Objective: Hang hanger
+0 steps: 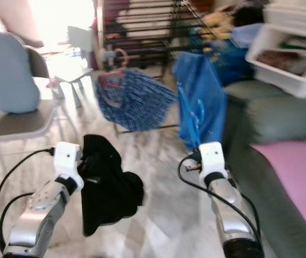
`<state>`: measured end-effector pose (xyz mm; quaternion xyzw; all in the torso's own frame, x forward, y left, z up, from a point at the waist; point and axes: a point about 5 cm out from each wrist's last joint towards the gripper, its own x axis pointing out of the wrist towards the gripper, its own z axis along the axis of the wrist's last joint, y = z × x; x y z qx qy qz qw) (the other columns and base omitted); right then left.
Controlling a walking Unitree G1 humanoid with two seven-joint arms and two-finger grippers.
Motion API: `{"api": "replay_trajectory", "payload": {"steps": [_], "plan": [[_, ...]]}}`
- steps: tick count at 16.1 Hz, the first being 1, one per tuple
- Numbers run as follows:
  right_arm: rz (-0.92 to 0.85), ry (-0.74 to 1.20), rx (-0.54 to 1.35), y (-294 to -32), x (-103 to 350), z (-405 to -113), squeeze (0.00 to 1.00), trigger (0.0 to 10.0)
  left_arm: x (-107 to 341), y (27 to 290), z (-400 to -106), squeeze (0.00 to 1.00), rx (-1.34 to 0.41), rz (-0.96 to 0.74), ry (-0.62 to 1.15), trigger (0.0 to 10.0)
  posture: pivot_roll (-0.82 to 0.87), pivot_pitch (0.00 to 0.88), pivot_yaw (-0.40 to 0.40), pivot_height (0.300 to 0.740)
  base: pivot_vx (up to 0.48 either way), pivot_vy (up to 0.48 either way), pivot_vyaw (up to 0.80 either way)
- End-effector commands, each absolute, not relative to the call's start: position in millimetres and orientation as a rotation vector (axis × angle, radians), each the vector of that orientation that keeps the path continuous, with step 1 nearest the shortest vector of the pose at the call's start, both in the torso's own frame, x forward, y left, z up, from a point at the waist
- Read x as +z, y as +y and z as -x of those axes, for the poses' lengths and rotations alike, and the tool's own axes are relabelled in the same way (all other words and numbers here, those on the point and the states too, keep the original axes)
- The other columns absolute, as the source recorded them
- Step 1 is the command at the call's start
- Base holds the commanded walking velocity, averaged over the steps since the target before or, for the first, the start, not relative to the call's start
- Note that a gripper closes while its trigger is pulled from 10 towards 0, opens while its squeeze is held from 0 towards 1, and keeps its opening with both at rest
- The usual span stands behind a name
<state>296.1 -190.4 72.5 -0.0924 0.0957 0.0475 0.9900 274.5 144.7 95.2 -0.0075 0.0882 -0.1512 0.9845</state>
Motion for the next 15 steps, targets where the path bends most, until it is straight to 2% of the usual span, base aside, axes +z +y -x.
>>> {"api": "replay_trajectory", "payload": {"steps": [1, 8, 15], "plan": [[0.194, 0.177, 0.095, -185.8, 74.5, -297.9, 0.0, 10.0, 100.8, 148.9, -276.8, 0.0, -0.296, -0.006, 0.15, 10.0, -0.05, 0.0, -0.015, 0.74, -0.364, 0.0, 0.0], [0.211, 0.205, 0.121, -183.8, 71.4, -297.2, 0.0, 10.0, 98.5, 139.0, -272.8, 0.0, -0.331, -0.011, 0.152, 10.0, -0.06, 0.0, -0.016, 0.74, -0.314, 0.0, 0.0], [0.207, 0.231, 0.152, -180.0, 68.9, -295.3, 0.0, 10.0, 104.3, 135.1, -278.7, 0.0, -0.365, -0.046, 0.121, 10.0, -0.07, 0.0, -0.007, 0.74, -0.041, 0.0, 0.0]]}}
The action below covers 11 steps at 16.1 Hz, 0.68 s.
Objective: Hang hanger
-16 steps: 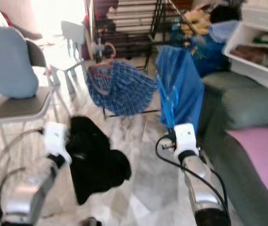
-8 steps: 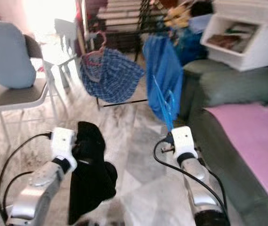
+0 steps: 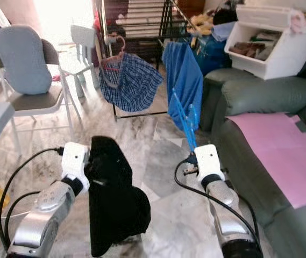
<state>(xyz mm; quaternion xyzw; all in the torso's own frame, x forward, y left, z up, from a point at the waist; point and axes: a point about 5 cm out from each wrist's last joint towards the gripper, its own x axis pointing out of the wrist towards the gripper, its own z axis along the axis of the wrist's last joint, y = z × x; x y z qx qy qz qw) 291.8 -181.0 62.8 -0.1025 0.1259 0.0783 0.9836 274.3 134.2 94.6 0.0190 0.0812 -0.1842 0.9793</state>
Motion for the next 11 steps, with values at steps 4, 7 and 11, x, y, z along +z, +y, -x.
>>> {"api": "replay_trajectory", "payload": {"steps": [4, 7, 11], "plan": [[0.31, 0.291, 0.355, -181.7, 68.4, -291.5, 0.0, 10.0, 102.8, 107.0, -301.4, 0.0, -0.591, -0.603, -0.018, 10.0, -0.05, 0.0, -0.013, 0.74, 0.0, 0.0, 0.0], [0.35, 0.31, 0.415, -202.9, 79.1, -296.6, 0.0, 10.0, 107.6, 87.3, -322.3, 0.0, -0.7, -0.757, -0.125, 10.0, -0.08, 0.0, -0.005, 0.74, 0.0, 0.0, 0.0], [0.363, 0.332, 0.552, -231.1, 106.5, -299.8, 0.0, 10.0, 123.3, 104.7, -352.5, 0.0, -0.699, -1.095, -0.244, 10.0, -0.1, 0.0, 0.026, 0.74, 0.0, 0.0, 0.0]]}}
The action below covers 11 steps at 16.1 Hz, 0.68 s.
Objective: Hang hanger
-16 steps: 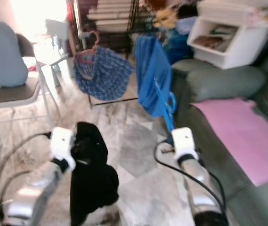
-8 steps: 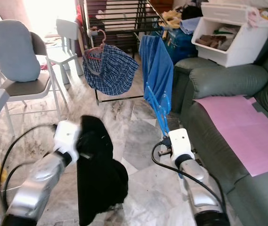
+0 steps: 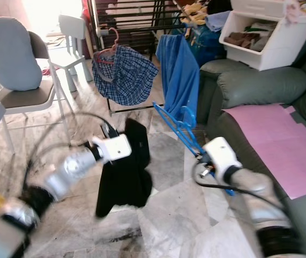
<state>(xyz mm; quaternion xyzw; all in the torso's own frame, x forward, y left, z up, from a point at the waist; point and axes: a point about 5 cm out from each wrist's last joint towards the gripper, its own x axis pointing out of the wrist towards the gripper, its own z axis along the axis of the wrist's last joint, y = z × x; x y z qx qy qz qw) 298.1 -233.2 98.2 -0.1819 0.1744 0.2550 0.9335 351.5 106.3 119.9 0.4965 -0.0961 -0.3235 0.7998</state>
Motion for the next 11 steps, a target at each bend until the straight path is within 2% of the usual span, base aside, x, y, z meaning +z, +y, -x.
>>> {"api": "replay_trajectory", "payload": {"steps": [1, 2, 4, 7, 11], "plan": [[0.362, 0.334, 0.559, -232.0, 107.3, -299.3, 0.0, 10.0, 124.0, 106.5, -353.7, 0.0, -0.694, -1.104, -0.243, 10.0, -0.1, 0.0, 0.026, 0.74, 0.0, 0.0, 0.0], [0.346, 0.337, 0.65, -235.3, 117.2, -293.2, 0.0, 10.0, 127.8, 118.3, -361.2, 0.0, -0.665, -1.174, -0.238, 10.0, -0.11, 0.0, 0.034, 0.74, 0.0, 0.0, 0.0], [0.329, 0.364, 0.794, -239.4, 126.1, -279.4, 0.0, 10.0, 135.2, 129.5, -368.7, 0.0, -0.623, -1.185, -0.236, 10.0, -0.12, 0.0, 0.047, 0.74, 0.0, 0.0, 0.0], [0.283, 0.425, 0.965, -240.0, 134.2, -263.1, 0.0, 10.0, 138.0, 131.3, -370.3, 0.0, -0.609, -1.197, -0.271, 10.0, -0.12, 0.0, 0.042, 0.74, 0.0, 0.0, 0.0], [0.277, 0.495, 1.084, -241.5, 136.8, -254.0, 0.0, 10.0, 138.9, 130.4, -369.2, 0.0, -0.64, -1.182, -0.292, 10.0, -0.11, 0.0, 0.042, 0.74, 0.0, 0.0, 0.0]]}}
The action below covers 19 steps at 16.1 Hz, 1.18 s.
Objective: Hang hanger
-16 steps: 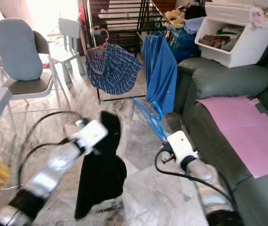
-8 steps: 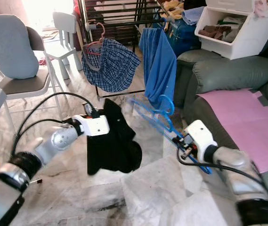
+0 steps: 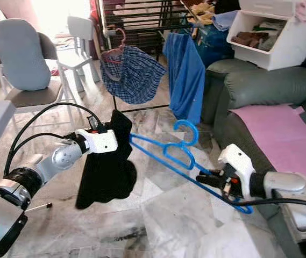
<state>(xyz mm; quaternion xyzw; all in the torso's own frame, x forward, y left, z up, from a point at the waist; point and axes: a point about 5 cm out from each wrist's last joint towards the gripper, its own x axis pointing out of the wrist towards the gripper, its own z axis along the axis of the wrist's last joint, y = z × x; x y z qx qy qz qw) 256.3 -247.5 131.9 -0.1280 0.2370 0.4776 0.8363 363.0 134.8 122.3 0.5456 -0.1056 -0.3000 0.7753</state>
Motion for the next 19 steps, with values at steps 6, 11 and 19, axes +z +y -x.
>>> {"api": "replay_trajectory", "payload": {"steps": [6, 11, 19], "plan": [[0.232, 0.544, 1.133, -226.0, 116.9, -251.0, 0.0, 10.0, 159.1, 117.5, -366.3, 0.0, -0.673, -0.999, -0.427, 10.0, -0.1, 0.0, 0.046, 0.74, 0.0, 0.0, 0.0], [0.237, 0.529, 1.033, -218.5, 102.4, -261.1, 0.0, 10.0, 172.7, 111.7, -360.0, 0.0, -0.731, -0.826, -0.507, 10.0, -0.1, 0.0, 0.039, 0.74, 0.0, 0.0, 0.0], [0.216, 0.48, 0.957, -229.6, 107.3, -273.6, 0.0, 10.0, 174.4, 120.4, -353.8, 0.0, -0.779, -0.764, -0.505, 10.0, -0.09, 0.0, 0.025, 0.74, 0.0, 0.0, 0.0]]}}
